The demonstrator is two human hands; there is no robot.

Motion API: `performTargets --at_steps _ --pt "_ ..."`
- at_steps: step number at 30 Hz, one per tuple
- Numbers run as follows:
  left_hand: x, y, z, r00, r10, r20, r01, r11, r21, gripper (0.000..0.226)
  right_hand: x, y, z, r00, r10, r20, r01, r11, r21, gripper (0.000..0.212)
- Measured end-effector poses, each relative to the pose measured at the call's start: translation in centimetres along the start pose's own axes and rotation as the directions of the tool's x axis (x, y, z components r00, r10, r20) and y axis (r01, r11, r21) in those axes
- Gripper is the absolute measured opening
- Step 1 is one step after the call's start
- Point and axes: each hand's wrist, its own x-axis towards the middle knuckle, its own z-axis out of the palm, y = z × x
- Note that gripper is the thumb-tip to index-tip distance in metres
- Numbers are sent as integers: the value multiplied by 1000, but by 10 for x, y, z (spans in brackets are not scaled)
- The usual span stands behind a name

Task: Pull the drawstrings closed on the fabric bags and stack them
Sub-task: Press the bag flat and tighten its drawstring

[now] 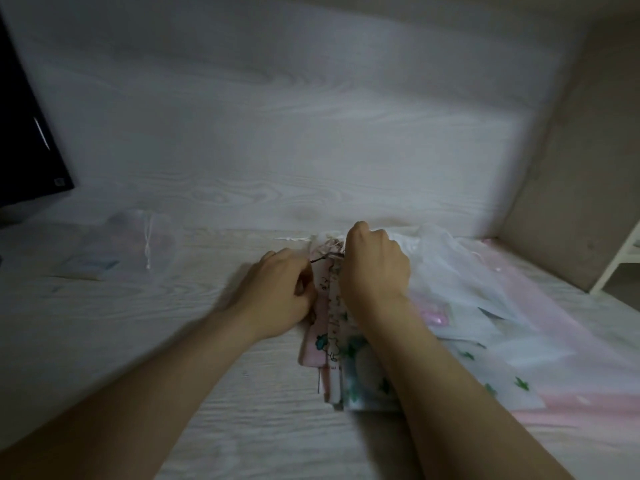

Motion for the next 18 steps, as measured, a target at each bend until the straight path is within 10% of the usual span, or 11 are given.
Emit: performTargets --at_steps 7,12,18 --pt "-6 -3 -5 998 62 -4 -62 993 -96 13 7 6 -6 997 61 -47 -63 997 -34 23" --pt "-7 -8 -3 999 32 18 -30 994 -101 12 16 28 8 900 390 196 -346 911 -223 81" --pt "-7 -9 -3 1000 25 15 -23 993 -120 10 19 47 11 954 291 75 -282 953 -109 76"
